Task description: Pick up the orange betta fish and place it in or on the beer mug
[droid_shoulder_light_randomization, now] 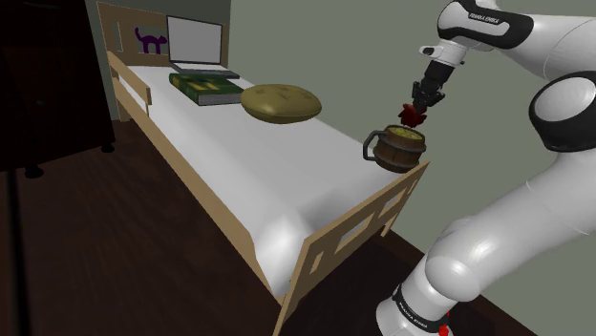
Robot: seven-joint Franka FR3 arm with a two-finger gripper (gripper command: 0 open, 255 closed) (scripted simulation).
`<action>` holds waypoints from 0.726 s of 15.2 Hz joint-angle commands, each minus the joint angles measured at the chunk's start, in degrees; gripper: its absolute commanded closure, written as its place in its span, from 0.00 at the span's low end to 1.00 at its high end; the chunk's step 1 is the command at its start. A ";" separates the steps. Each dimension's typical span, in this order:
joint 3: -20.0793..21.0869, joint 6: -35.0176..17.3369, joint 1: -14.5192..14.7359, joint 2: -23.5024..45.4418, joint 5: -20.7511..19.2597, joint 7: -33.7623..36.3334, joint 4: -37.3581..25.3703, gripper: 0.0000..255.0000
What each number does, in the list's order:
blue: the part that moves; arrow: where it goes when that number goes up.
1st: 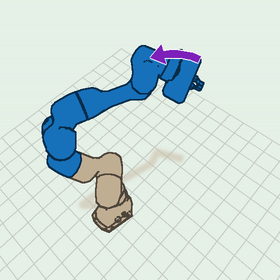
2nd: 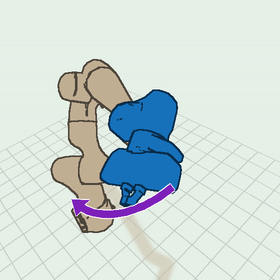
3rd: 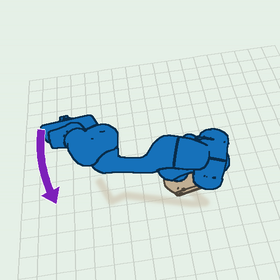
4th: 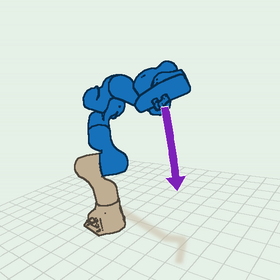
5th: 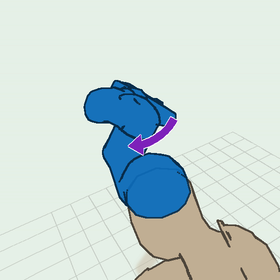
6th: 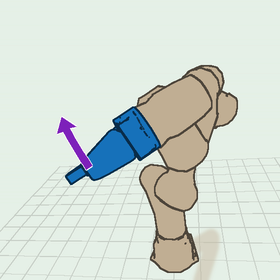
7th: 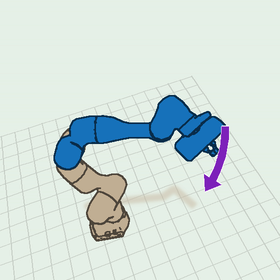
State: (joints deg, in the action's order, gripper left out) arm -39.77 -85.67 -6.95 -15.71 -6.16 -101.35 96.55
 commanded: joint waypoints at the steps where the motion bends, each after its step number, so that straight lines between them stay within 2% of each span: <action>1: 0.20 -1.54 -0.13 -0.69 -0.38 0.29 2.08 1.00; 4: 0.37 -4.11 -0.37 -1.68 -0.95 0.65 5.49 1.00; 11: 0.38 -4.11 -0.38 -1.67 -0.95 0.65 5.49 1.00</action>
State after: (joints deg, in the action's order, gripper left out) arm -39.35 -89.81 -7.30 -17.40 -7.07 -100.70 101.97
